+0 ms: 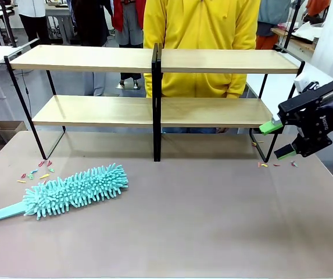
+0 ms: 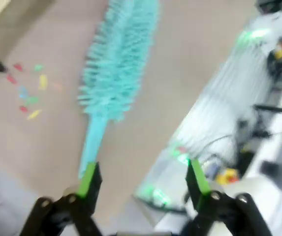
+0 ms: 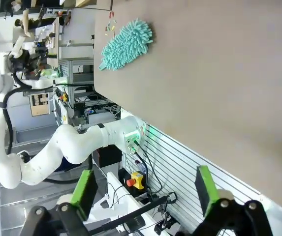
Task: Clean the shelves.
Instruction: Place the Duster on the table.
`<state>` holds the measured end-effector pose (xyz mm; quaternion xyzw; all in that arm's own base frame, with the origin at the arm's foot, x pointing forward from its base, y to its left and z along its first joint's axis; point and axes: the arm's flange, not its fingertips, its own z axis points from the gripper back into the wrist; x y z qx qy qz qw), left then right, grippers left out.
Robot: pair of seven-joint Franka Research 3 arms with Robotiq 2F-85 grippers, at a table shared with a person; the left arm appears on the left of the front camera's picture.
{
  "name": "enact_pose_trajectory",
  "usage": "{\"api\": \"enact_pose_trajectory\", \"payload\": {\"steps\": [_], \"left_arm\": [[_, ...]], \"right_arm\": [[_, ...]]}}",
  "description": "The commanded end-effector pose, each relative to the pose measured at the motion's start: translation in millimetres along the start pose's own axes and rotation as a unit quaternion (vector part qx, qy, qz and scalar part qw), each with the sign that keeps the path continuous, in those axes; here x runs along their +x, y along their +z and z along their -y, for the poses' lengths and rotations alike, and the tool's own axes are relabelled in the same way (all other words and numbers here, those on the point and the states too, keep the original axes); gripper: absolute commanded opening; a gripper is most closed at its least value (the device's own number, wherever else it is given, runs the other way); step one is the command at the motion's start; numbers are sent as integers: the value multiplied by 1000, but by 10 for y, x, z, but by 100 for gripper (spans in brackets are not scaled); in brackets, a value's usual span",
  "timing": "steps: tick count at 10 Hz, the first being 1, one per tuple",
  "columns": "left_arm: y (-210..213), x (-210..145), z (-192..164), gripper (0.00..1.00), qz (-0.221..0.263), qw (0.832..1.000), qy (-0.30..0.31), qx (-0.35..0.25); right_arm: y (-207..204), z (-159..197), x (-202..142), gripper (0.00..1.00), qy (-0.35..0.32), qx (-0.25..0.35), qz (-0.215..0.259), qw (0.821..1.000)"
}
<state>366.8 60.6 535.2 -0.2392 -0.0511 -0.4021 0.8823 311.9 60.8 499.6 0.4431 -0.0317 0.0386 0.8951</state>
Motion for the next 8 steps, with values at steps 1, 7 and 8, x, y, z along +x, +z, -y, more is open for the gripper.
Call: {"api": "enact_pose_trajectory", "payload": {"steps": [1, 7, 8], "left_arm": [[17, -158, 136, 100, 166, 958, 119, -201], [52, -236, 107, 100, 128, 945, 65, -293], [52, -236, 107, 100, 128, 945, 65, -293]], "right_arm": [[205, -132, 10, 100, 11, 55, 41, 998], [650, -189, 57, 100, -41, 129, 93, 987], [650, -189, 57, 100, -41, 129, 93, 987]]}}
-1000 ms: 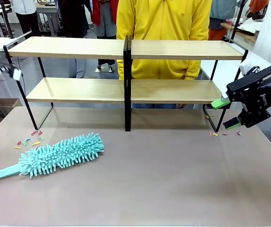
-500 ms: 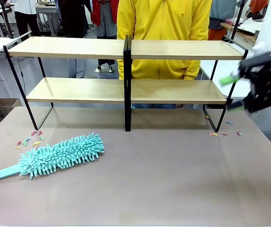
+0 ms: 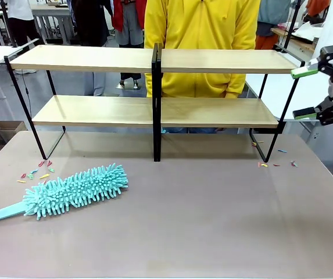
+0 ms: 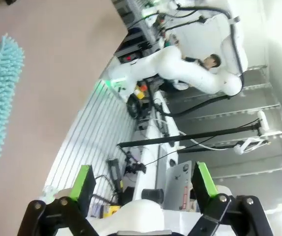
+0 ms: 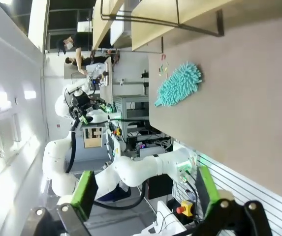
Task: Clean the shelves.
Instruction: Place the Duster on the table.
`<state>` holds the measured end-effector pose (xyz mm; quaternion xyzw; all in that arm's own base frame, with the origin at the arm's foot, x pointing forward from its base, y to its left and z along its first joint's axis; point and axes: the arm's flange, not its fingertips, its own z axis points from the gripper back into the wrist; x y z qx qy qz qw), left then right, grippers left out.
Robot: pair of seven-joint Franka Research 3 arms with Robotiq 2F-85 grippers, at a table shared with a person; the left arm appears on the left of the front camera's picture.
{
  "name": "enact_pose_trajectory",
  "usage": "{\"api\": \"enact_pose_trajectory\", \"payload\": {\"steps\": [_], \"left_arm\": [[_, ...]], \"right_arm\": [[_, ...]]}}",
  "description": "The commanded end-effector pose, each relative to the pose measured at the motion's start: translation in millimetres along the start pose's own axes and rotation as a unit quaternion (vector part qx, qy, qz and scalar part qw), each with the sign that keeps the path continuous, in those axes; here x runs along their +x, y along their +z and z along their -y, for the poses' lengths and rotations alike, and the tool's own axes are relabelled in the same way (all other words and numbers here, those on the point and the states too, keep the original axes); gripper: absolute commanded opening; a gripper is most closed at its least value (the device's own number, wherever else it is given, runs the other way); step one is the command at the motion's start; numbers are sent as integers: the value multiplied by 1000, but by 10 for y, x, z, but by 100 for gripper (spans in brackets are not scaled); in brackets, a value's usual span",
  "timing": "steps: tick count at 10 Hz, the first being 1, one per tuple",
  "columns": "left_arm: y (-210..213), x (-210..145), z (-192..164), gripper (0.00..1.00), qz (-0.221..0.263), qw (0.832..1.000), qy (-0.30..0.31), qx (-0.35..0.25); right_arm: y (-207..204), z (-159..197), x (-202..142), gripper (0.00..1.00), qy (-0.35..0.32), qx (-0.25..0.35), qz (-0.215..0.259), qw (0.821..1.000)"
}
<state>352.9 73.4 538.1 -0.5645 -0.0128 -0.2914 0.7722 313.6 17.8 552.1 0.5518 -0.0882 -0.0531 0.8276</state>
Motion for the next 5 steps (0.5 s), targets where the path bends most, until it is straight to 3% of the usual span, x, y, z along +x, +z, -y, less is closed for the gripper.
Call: {"api": "enact_pose_trajectory", "payload": {"steps": [1, 5], "left_arm": [[-34, -79, 36, 100, -5, 999, -17, 30], [-34, -79, 36, 100, -5, 999, -17, 30]], "right_arm": [[-20, -33, 3, 100, 16, 8, -8, 1000], [-20, -33, 3, 100, 16, 8, -8, 1000]]}}
